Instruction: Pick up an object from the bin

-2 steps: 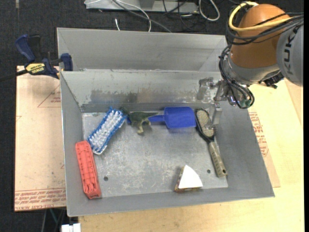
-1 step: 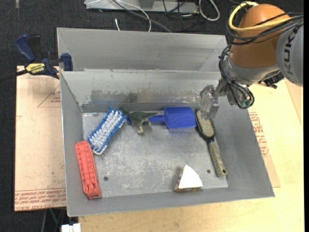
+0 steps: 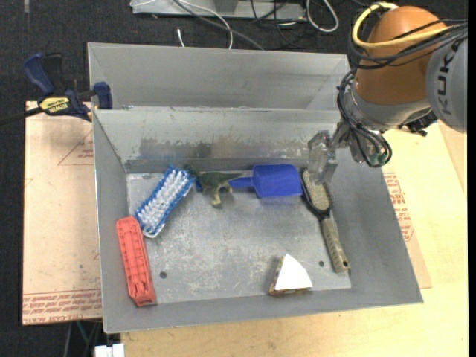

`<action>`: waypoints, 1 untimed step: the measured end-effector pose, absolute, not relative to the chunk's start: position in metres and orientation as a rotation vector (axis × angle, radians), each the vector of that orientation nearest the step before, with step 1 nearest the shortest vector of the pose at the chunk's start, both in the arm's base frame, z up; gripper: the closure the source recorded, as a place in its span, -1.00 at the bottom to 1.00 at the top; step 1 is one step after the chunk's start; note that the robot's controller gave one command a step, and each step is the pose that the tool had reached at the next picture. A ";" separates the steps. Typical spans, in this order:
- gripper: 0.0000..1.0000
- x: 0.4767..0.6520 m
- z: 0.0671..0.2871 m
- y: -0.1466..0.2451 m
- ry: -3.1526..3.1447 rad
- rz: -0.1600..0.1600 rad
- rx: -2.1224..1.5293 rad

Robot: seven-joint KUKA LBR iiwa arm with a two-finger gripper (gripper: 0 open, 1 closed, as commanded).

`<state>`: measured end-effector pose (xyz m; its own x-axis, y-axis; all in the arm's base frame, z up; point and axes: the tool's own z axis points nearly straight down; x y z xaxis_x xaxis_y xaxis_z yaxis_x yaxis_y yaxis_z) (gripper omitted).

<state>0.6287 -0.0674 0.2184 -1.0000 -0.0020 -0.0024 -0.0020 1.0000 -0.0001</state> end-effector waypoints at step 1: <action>1.00 0.632 0.216 -0.064 3.137 -0.003 -0.038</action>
Offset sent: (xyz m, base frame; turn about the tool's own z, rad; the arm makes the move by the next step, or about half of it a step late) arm -0.0401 0.0494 -0.0250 -0.2060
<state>0.6319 -0.0637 0.2161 -0.9997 -0.0241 -0.0046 -0.0241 0.9997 -0.0018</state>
